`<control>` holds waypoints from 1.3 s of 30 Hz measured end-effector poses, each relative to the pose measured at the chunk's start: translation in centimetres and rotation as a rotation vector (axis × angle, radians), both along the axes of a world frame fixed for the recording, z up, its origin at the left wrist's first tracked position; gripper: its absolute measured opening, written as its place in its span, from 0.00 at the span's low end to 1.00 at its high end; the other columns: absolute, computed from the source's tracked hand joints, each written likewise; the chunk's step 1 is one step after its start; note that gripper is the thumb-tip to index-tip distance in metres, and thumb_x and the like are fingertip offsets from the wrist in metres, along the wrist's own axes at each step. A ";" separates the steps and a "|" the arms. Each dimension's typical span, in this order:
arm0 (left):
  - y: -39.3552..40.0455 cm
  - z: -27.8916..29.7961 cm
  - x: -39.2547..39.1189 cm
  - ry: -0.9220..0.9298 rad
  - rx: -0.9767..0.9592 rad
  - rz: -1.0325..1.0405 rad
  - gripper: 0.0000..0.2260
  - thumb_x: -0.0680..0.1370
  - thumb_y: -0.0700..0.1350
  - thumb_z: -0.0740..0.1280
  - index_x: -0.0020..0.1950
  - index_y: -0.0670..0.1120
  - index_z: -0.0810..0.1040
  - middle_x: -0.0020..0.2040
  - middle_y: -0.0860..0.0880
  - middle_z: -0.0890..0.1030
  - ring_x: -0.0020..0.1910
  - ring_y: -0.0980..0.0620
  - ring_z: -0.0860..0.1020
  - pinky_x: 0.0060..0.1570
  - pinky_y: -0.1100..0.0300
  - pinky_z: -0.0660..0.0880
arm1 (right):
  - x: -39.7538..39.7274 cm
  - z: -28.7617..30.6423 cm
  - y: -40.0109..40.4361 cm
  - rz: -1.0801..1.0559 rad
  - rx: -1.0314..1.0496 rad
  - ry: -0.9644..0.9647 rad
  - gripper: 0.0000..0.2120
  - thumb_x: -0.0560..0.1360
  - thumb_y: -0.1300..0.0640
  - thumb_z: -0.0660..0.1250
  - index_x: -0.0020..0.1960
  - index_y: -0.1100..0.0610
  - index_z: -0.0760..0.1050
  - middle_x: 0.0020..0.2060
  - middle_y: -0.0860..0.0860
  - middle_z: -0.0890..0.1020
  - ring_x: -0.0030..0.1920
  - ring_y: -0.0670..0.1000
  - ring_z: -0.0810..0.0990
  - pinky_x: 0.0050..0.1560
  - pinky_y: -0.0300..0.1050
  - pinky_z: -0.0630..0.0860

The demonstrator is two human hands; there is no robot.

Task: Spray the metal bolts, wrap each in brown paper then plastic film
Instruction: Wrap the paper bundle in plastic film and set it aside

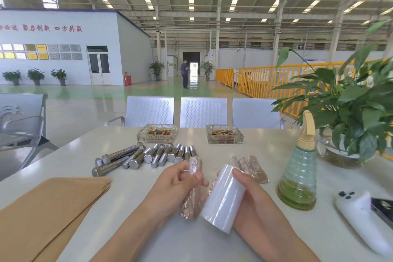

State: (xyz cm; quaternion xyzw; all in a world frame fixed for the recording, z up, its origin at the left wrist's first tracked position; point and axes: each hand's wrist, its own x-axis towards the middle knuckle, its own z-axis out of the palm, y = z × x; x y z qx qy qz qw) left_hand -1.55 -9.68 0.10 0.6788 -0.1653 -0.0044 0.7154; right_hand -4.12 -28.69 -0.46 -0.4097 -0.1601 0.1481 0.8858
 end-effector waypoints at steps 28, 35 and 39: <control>-0.3 0.0 -0.1 -0.250 0.297 0.181 0.12 0.85 0.51 0.62 0.45 0.47 0.77 0.38 0.51 0.81 0.36 0.52 0.79 0.42 0.53 0.74 | 0.0 -0.3 -0.3 0.034 0.022 0.022 0.31 0.59 0.53 0.87 0.57 0.64 0.84 0.52 0.63 0.85 0.53 0.62 0.86 0.50 0.53 0.83; -1.4 -0.1 -1.0 -0.577 0.538 0.304 0.08 0.84 0.49 0.64 0.46 0.53 0.75 0.33 0.56 0.77 0.31 0.58 0.71 0.32 0.65 0.68 | -0.4 -0.3 0.2 0.030 0.002 -0.012 0.26 0.76 0.54 0.73 0.71 0.63 0.75 0.68 0.64 0.78 0.70 0.61 0.76 0.70 0.55 0.73; -1.4 0.1 -1.1 -0.328 0.475 0.146 0.14 0.87 0.52 0.57 0.51 0.48 0.77 0.42 0.47 0.82 0.44 0.49 0.80 0.50 0.52 0.76 | 0.3 -0.1 0.1 -0.038 -0.034 0.048 0.21 0.79 0.59 0.69 0.69 0.69 0.74 0.55 0.67 0.84 0.56 0.57 0.86 0.55 0.47 0.82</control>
